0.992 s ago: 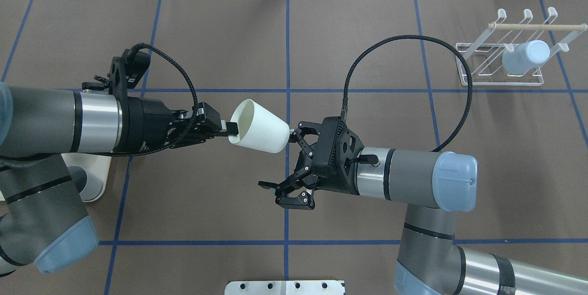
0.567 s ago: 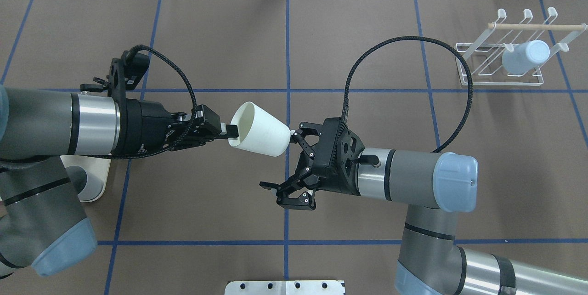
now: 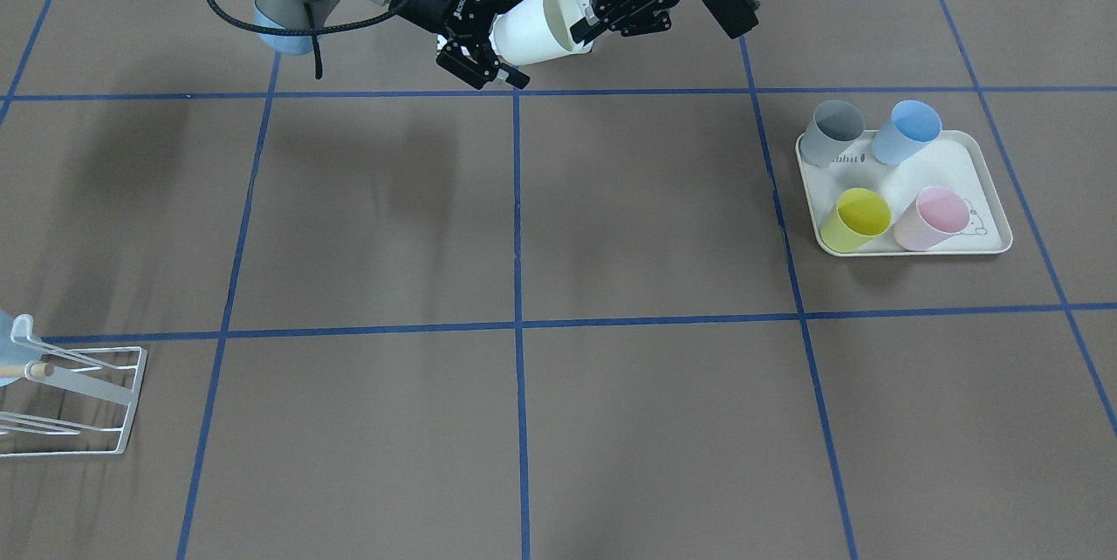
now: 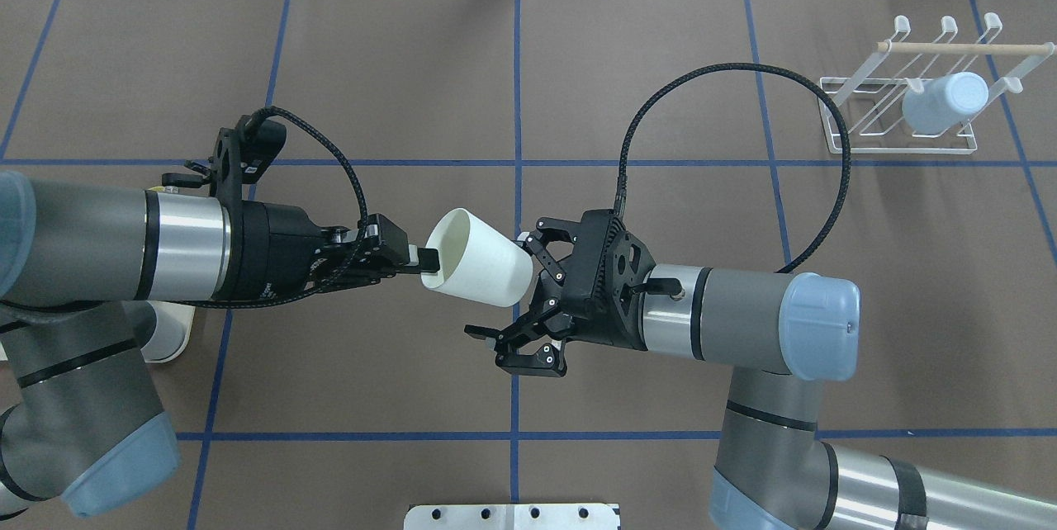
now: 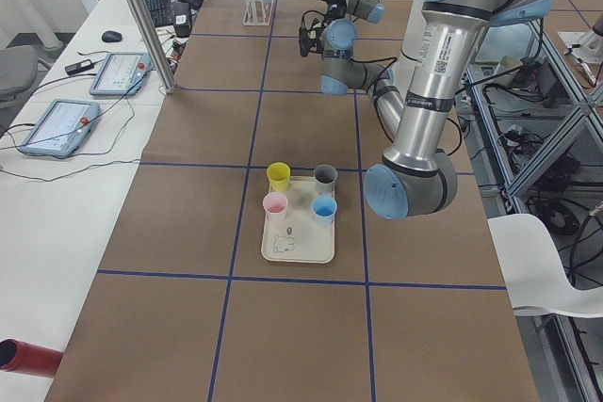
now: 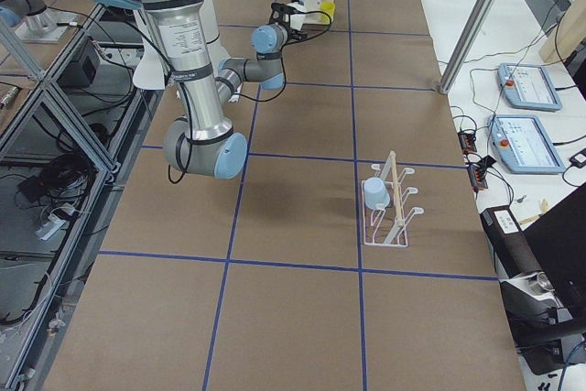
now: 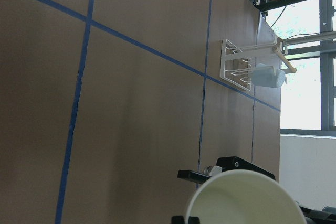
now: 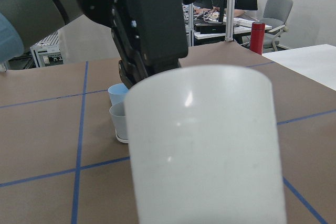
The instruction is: Transfer IKEA cup to right arm and place on rack
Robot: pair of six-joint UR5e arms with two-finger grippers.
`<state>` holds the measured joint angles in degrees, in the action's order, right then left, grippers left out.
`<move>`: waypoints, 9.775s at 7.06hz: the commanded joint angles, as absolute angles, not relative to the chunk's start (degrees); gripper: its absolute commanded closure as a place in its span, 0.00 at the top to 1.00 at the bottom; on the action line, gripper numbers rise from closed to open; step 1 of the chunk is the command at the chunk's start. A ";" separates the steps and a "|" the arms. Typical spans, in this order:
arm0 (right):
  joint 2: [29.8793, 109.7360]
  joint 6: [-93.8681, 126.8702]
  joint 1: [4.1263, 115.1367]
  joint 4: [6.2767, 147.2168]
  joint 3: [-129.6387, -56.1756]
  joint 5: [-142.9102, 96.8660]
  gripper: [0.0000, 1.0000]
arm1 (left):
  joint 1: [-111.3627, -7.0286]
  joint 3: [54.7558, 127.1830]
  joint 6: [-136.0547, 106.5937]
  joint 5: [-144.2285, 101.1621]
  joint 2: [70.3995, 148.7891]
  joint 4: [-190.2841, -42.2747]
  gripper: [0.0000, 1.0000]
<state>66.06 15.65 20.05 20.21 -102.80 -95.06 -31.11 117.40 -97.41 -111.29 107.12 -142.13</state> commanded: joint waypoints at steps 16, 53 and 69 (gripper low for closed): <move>66.71 15.82 20.65 20.47 -103.27 -94.31 0.21 | -30.76 118.56 -96.59 -111.97 105.39 -141.95 1.00; 74.44 -83.23 58.89 65.57 -86.66 -69.43 0.28 | -37.35 119.09 -73.83 -111.53 89.56 -141.77 1.00; 84.10 -23.56 50.31 65.21 -112.03 -92.99 1.00 | -60.99 113.23 -31.83 -117.86 69.53 -144.12 1.00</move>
